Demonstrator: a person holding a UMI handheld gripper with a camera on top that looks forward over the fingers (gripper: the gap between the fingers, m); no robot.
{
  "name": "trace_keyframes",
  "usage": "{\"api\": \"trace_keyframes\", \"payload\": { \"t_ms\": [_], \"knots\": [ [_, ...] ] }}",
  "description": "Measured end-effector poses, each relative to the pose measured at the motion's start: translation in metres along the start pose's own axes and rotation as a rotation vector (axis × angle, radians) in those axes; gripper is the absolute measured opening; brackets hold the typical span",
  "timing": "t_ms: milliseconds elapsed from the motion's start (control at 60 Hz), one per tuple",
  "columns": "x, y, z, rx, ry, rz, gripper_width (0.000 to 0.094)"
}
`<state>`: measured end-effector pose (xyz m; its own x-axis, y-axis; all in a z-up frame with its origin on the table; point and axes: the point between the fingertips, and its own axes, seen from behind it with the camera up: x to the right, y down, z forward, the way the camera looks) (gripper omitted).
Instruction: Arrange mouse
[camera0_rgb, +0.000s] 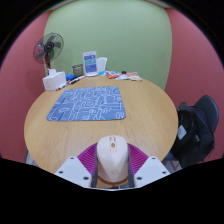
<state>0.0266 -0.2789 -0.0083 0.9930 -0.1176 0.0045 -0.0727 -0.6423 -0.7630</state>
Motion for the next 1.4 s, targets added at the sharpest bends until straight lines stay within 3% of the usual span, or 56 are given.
{"api": "trace_keyframes", "payload": {
  "t_ms": [217, 433, 533, 617, 700, 833, 1017, 1100, 1183, 1400],
  "knots": [
    [-0.003, -0.037, -0.036, 0.003, -0.020, -0.016, 0.0371],
    [-0.027, -0.183, -0.059, 0.187, -0.059, -0.051, 0.0372],
    [-0.046, -0.250, -0.037, 0.273, -0.087, -0.042, 0.0370],
    [-0.063, -0.280, 0.002, 0.284, -0.113, -0.030, 0.0371],
    [-0.082, -0.277, 0.055, 0.251, -0.126, -0.049, 0.0371],
    [-0.106, -0.229, 0.136, 0.116, -0.149, -0.055, 0.0379],
    [-0.110, -0.169, 0.190, -0.011, -0.137, -0.120, 0.0484],
    [-0.110, -0.164, 0.189, -0.015, -0.134, -0.121, 0.0581],
    [-0.109, -0.173, 0.169, 0.002, -0.133, -0.143, 0.0850],
    [-0.112, -0.203, 0.063, 0.060, -0.099, -0.144, 0.0843]
  ]
}}
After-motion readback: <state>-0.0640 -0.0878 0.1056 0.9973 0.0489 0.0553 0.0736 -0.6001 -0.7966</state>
